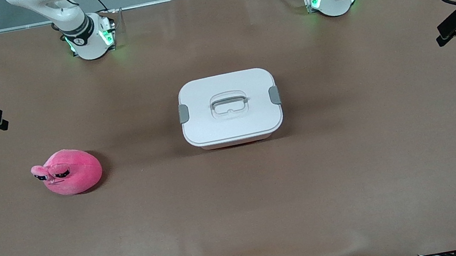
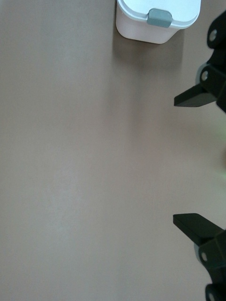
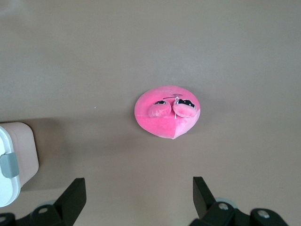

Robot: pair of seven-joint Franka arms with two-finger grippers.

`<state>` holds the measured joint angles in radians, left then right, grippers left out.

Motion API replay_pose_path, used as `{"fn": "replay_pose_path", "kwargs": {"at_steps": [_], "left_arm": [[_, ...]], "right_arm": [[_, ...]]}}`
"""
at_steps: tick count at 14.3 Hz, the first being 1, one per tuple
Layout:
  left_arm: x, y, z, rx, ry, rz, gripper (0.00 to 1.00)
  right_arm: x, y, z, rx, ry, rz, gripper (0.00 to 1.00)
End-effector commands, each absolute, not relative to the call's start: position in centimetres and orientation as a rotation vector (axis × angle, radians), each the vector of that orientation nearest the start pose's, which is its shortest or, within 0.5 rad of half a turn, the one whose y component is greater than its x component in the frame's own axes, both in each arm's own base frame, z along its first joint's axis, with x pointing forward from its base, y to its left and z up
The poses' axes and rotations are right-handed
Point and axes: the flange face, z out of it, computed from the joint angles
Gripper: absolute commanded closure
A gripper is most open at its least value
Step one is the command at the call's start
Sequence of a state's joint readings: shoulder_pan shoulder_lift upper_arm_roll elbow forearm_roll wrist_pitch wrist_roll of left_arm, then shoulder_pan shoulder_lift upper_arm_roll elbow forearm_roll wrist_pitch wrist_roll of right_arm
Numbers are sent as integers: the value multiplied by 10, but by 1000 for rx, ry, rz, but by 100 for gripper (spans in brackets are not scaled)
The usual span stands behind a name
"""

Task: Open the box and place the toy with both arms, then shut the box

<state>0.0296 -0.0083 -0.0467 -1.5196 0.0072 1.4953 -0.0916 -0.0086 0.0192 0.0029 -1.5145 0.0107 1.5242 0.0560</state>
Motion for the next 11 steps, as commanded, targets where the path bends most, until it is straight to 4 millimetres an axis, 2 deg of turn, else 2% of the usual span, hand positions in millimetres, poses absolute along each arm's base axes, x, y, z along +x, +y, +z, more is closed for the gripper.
{"fn": "replay_pose_path", "kwargs": {"at_steps": [1,3,5,11], "left_arm": [[547,-5,649,-3143,-87,17,0],[547,-4,650,-3143,-89,15,0],[553,-7,642,-3127,-76,37,0],[560,2,634,-3139,-99,55,0]], "right_arm": [[555,1,640,-3140,113,14,0],[555,1,640,-3140,113,14,0],[555,1,640,-3140,113,14,0],[555,1,640,-3140,113,19,0]]}}
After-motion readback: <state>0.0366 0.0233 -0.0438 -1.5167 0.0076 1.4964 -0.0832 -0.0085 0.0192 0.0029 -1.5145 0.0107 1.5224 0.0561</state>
